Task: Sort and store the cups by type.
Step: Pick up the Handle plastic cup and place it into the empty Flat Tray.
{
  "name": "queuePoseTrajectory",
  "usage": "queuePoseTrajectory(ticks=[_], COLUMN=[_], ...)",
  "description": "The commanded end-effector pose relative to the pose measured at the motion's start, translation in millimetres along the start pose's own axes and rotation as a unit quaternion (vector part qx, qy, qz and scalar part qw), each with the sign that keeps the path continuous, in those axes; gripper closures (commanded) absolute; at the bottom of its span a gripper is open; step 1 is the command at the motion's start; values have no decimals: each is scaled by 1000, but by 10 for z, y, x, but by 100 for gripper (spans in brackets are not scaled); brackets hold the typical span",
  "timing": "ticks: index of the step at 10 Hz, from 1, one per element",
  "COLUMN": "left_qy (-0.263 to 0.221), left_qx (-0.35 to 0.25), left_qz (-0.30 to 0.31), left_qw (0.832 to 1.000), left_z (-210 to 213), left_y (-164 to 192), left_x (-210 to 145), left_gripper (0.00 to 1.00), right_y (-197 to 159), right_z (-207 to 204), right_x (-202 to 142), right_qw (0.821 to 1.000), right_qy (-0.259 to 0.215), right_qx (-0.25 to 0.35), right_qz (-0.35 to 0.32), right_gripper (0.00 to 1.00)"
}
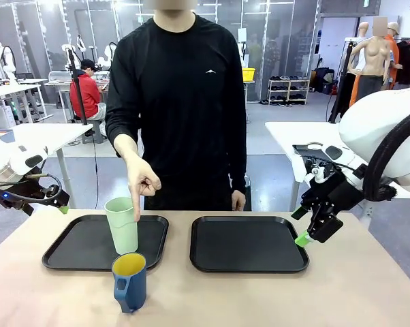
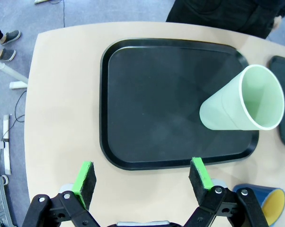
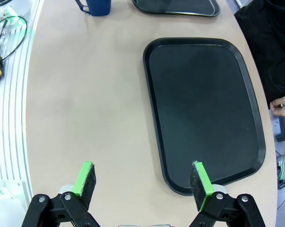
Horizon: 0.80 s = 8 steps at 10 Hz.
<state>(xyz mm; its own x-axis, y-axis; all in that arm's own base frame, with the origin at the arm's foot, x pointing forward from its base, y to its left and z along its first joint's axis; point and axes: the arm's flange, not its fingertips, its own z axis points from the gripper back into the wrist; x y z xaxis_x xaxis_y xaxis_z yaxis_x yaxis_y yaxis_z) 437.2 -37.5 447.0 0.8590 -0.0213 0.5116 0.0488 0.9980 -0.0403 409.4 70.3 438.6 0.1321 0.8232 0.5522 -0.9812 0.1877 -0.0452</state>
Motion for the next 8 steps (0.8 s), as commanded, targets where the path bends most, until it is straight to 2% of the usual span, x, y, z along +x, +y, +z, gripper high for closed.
queuePoseTrajectory(ticks=[1, 3, 5, 7, 8], left_qy=[14, 36, 54, 77, 58], left_qx=[-5, 3, 13, -14, -27], left_qz=[-53, -129, -254, -381, -459], left_qw=[998, 991, 966, 921, 886], left_z=[14, 9, -5, -34, -86], left_y=[58, 209, 355, 466, 502], left_x=[22, 46, 31, -38, -134], left_gripper=[0, 0, 0, 0, 0], right_y=[30, 30, 30, 30, 30], right_z=[13, 13, 13, 13, 13], right_x=[-2, -2, -2, -2, -2], right_qw=[1000, 1000, 1000, 1000, 1000], right_qy=[4, 4, 4, 4, 4], right_qx=[-1, -1, -1, -1, -1], right_qz=[-1, -1, -1, -1, -1], right_gripper=[0, 0, 0, 0, 0])
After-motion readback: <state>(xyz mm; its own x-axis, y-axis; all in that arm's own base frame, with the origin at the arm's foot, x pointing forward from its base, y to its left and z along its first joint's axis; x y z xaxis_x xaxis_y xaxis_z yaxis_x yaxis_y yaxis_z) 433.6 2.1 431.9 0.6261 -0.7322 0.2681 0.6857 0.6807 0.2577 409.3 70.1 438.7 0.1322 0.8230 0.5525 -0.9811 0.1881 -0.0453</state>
